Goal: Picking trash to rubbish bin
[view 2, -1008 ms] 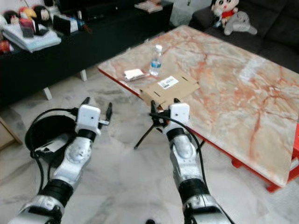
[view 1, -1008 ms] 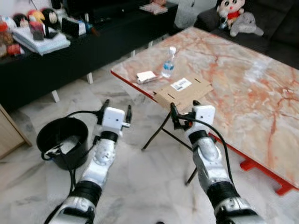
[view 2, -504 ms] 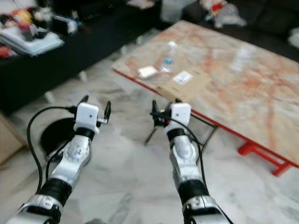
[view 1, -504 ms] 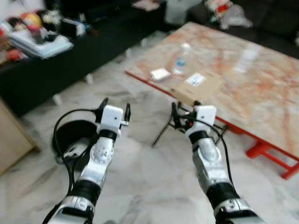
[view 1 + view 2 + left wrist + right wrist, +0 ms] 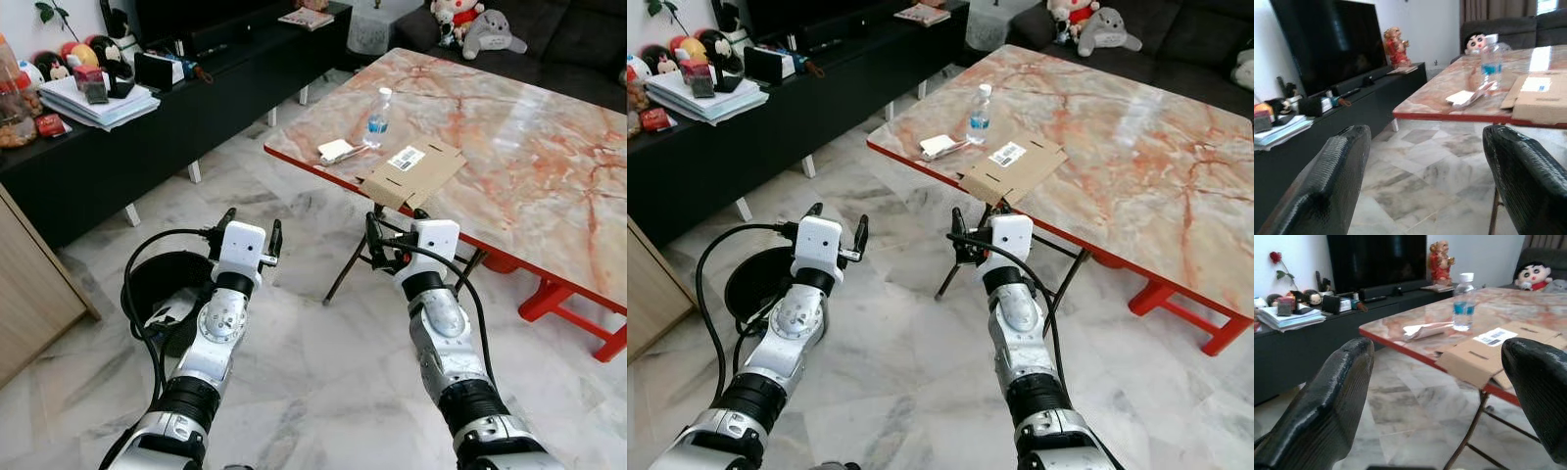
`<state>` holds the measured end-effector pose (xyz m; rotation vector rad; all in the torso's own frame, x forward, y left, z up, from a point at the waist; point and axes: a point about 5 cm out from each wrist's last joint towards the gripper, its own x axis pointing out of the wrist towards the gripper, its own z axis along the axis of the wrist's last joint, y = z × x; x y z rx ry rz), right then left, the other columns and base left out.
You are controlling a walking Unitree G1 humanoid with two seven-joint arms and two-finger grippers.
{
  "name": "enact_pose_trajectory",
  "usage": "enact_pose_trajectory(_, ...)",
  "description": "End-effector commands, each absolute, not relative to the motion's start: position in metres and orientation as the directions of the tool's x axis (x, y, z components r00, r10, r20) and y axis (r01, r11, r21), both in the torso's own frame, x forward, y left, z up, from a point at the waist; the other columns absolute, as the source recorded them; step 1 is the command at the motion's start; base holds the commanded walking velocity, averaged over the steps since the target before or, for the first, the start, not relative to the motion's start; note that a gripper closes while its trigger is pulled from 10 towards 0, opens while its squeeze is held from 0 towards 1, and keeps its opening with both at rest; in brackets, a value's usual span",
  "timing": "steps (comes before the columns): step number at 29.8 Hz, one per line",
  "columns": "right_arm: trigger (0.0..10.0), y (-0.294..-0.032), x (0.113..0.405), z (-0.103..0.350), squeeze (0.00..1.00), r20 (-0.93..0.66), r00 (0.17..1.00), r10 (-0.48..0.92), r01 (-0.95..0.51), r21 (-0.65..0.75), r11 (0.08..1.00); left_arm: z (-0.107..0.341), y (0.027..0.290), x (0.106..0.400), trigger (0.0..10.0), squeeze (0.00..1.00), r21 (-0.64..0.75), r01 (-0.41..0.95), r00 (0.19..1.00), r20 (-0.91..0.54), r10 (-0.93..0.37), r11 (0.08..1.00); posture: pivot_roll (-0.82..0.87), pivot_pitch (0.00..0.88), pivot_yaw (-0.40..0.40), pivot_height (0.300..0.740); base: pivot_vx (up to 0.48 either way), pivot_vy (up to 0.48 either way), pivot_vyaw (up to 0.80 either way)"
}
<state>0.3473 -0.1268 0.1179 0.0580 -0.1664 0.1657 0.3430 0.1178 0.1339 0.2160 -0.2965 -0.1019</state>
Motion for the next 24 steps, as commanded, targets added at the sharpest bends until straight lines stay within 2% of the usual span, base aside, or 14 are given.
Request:
enact_pose_trajectory(1,10.0,-0.1311,0.3475,0.1206,0.0,0.183,0.972,0.147,-0.156,0.038,0.987,0.139,0.1144,0.3444,10.0,0.0,0.211,0.076,0.948,0.289,-0.137,0.974,0.08,0.107,-0.105,0.74,0.319,0.0,0.0)
enact_pose_trajectory(22,10.0,-0.1268,0.3476,0.1204,0.0,0.181,0.968,0.172,-0.185,0.054,0.981,0.1386,0.1138,0.3436,10.0,0.0,0.203,0.073,0.948,0.289,-0.131,0.976,0.08,0.086,-0.116,0.74,0.321,0.0,0.0)
enact_pose_trajectory(24,10.0,-0.1258,0.3479,0.1209,0.0,0.182,0.967,0.179,-0.191,0.053,0.98,0.1384,0.1136,0.3438,10.0,0.0,0.204,0.074,0.948,0.289,-0.132,0.976,0.08,0.086,-0.116,0.74,0.337,0.0,-0.78)
